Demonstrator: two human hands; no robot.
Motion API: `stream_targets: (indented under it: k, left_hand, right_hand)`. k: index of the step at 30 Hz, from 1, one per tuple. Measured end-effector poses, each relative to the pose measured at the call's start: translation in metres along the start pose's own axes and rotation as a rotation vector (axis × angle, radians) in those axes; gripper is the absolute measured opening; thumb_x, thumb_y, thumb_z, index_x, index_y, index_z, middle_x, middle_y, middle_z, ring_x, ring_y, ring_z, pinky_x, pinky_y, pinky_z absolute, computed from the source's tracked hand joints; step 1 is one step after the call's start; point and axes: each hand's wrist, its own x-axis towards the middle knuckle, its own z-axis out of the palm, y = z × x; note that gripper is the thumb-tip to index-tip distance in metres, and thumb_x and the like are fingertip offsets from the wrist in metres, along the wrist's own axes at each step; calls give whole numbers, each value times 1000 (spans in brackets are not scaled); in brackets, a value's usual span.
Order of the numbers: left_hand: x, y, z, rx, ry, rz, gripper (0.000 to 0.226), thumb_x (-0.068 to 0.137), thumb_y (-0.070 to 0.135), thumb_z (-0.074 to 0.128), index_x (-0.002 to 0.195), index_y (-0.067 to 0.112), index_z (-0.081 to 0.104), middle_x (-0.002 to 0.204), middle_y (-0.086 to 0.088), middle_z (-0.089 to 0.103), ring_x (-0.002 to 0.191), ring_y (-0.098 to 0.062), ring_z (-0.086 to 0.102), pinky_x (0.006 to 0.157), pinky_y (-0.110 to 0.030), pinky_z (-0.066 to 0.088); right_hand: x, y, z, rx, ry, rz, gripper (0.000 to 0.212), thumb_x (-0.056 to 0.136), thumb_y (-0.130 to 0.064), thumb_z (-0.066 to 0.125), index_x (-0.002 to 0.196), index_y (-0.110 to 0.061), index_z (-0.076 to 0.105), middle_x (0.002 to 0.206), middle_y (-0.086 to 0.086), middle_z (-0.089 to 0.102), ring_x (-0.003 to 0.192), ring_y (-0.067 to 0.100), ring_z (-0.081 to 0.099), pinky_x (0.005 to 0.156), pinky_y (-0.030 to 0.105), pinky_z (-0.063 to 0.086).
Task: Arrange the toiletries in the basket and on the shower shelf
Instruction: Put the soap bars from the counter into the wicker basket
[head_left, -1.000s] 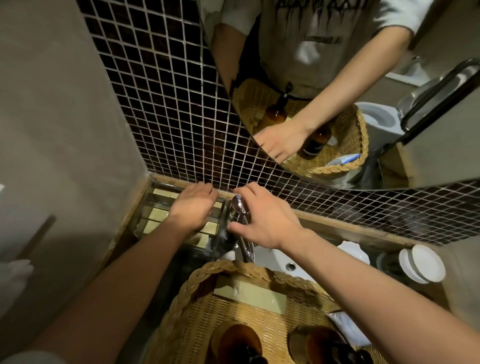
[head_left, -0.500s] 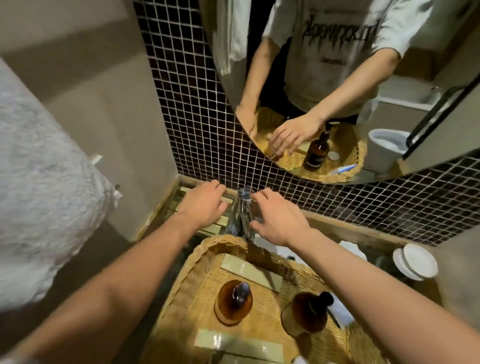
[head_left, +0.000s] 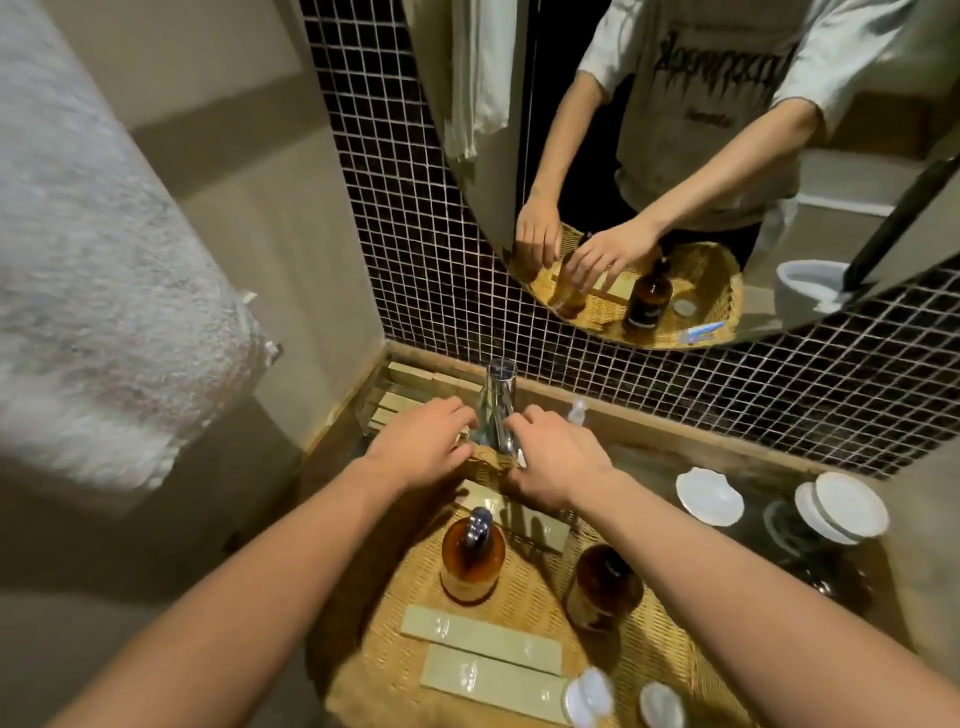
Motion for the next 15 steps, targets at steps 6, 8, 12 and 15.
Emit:
stream_targets:
  k: [6, 8, 12, 15]
  left_hand:
    - [10, 0, 26, -2, -98, 166, 32, 92, 38, 58, 121, 26, 55, 118, 4, 59, 108, -16, 55, 90, -35, 50]
    - [14, 1, 38, 19, -119, 257, 31, 92, 36, 58, 121, 25, 55, 117, 3, 60, 108, -17, 55, 90, -36, 50]
    - [23, 5, 60, 53, -171, 459, 31, 92, 33, 56, 122, 24, 55, 119, 1, 63, 109, -20, 58, 93, -40, 50]
    - [25, 5, 73, 28, -277, 487, 31, 92, 30, 59, 122, 24, 58, 121, -1, 64, 112, -22, 58, 98, -41, 48]
  right_hand:
    - [4, -8, 27, 8, -136, 68, 56, 85, -33, 71, 134, -20, 46, 122, 8, 52, 112, 29, 55, 83, 42, 50]
    - [5, -10, 34, 24, -212, 116, 53, 87, -28, 69, 134, -18, 46, 121, 9, 52, 111, 31, 57, 83, 42, 50]
    - [10, -8, 46, 15, -363, 175, 45, 91, -25, 66, 132, -14, 53, 122, 11, 56, 112, 32, 59, 86, 39, 49]
    - [12, -9, 50, 12, -422, 223, 40, 93, -20, 63, 132, -14, 55, 127, 10, 59, 115, 32, 60, 85, 39, 47]
